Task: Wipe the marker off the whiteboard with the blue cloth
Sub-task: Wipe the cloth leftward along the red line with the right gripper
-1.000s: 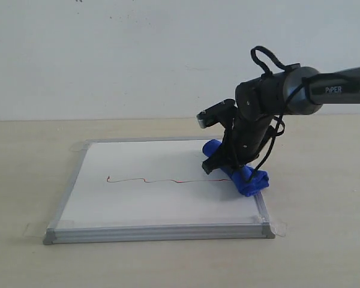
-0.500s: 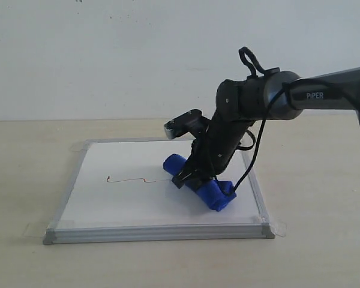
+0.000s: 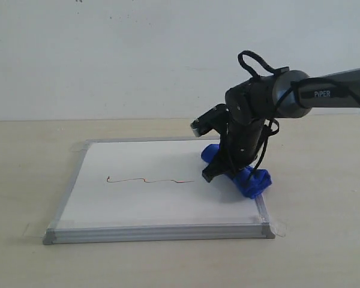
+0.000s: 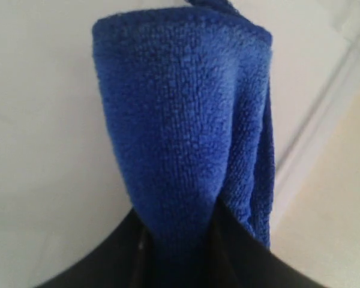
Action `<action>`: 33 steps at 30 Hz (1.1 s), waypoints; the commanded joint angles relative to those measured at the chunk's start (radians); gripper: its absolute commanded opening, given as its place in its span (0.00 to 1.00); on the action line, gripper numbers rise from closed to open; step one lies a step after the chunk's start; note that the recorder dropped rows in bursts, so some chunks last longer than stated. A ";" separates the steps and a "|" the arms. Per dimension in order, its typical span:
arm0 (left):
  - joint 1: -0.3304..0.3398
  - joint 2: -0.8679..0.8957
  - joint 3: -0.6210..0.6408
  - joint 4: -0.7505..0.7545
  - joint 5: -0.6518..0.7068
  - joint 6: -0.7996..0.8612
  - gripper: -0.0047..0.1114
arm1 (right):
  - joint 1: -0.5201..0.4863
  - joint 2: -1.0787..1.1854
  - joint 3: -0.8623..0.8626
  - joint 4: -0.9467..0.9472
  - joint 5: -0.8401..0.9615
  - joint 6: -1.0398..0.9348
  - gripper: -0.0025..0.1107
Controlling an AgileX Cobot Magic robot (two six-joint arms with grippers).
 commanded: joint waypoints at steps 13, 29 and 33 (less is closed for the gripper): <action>0.002 -0.002 -0.002 -0.010 -0.007 0.001 0.07 | -0.001 0.023 0.010 -0.091 0.024 0.097 0.02; 0.002 -0.002 -0.002 -0.010 -0.007 0.001 0.07 | 0.080 0.027 0.010 0.440 0.001 -0.302 0.02; 0.002 -0.002 -0.002 -0.010 -0.007 0.001 0.07 | 0.075 0.027 0.010 0.535 -0.012 -0.412 0.02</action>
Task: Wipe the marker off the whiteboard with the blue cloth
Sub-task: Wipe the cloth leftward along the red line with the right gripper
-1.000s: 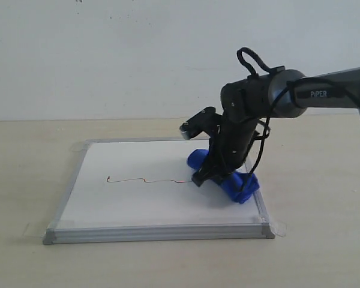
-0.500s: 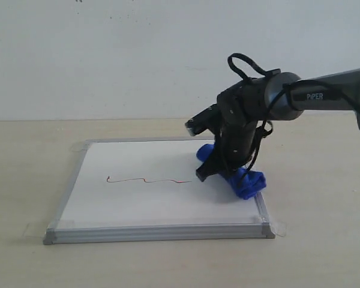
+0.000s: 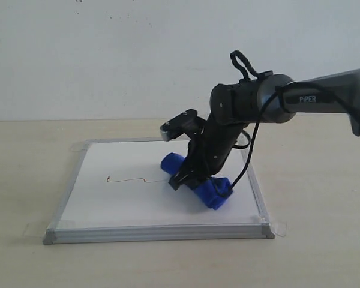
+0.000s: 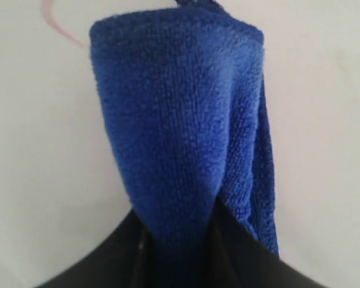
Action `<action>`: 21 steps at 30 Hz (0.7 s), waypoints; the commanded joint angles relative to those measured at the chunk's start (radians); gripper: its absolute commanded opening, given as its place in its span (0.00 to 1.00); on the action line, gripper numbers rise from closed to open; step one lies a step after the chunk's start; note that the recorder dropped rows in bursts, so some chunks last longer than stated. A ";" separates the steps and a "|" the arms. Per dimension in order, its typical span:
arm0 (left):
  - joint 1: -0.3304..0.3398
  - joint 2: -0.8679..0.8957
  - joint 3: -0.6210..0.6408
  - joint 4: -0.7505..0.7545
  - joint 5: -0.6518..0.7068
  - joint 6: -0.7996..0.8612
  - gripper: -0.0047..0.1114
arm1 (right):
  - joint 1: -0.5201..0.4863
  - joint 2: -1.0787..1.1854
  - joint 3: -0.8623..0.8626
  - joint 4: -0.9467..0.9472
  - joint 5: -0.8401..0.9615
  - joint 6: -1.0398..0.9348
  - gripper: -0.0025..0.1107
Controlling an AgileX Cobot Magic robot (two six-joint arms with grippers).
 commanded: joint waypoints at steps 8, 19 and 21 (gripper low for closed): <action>0.002 -0.002 -0.002 -0.010 -0.007 0.001 0.07 | -0.066 0.031 0.018 -0.342 -0.075 0.404 0.02; 0.002 -0.002 -0.002 -0.010 -0.007 0.001 0.07 | 0.064 0.031 0.018 0.012 -0.073 0.124 0.02; 0.002 -0.002 -0.002 -0.010 -0.007 0.001 0.07 | 0.099 0.031 0.013 0.122 -0.064 -0.010 0.02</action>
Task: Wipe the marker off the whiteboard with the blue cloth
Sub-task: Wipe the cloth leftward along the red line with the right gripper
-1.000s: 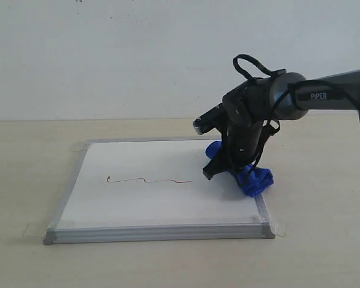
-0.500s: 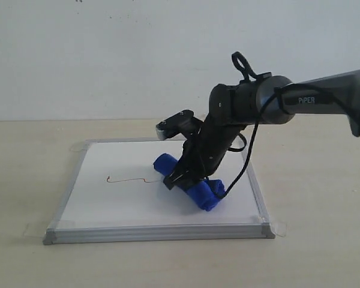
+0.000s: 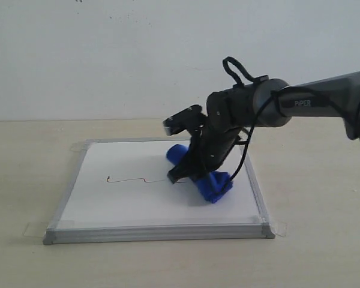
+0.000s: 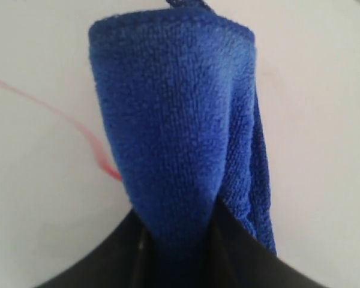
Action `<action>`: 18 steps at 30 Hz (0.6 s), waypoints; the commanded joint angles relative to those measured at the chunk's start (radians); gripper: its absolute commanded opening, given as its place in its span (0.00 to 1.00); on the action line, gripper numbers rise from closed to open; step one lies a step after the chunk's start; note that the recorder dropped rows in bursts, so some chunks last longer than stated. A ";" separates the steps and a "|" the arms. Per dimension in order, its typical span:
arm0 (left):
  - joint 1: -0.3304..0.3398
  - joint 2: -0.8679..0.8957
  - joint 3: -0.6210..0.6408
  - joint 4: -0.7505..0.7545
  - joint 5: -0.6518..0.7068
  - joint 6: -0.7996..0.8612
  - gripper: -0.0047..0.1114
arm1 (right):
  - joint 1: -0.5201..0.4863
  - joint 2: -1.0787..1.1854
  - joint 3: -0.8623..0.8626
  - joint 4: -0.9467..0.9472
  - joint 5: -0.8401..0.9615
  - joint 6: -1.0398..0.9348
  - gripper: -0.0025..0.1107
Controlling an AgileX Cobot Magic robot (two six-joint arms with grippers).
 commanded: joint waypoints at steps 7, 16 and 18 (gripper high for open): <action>0.002 -0.002 -0.002 -0.010 -0.007 0.001 0.07 | 0.050 0.024 -0.027 0.092 0.018 -0.105 0.02; 0.002 -0.002 -0.002 -0.010 -0.007 0.001 0.07 | -0.035 0.033 -0.035 -0.270 -0.026 0.328 0.02; 0.002 -0.002 -0.002 -0.010 -0.007 0.001 0.07 | -0.016 0.035 -0.035 -0.203 -0.047 0.310 0.02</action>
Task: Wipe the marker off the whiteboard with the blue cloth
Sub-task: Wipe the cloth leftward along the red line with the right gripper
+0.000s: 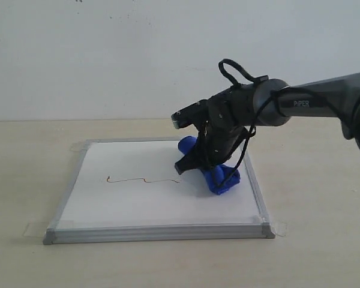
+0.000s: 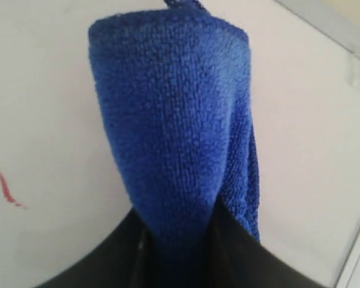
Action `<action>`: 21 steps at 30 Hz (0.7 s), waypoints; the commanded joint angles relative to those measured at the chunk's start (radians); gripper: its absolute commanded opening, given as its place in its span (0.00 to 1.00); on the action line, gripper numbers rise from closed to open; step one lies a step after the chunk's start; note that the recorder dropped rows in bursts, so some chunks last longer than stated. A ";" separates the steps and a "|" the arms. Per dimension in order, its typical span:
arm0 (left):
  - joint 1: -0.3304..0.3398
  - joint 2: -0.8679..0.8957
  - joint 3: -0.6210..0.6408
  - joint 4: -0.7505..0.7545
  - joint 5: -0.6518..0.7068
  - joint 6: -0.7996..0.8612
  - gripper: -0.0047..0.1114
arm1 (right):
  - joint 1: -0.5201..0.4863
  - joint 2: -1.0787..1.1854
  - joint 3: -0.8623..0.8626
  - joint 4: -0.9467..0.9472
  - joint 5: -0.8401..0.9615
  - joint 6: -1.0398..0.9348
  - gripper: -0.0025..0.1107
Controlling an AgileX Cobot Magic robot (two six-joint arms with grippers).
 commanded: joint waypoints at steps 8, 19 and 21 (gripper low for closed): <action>0.002 -0.002 -0.002 -0.010 -0.007 0.001 0.07 | 0.119 0.027 -0.002 0.444 -0.022 -0.417 0.02; 0.002 -0.002 -0.002 -0.010 -0.007 0.001 0.07 | 0.008 0.029 -0.002 0.275 -0.067 -0.173 0.02; 0.002 -0.002 -0.002 -0.010 -0.007 0.001 0.07 | -0.009 0.039 -0.002 0.275 -0.070 -0.146 0.02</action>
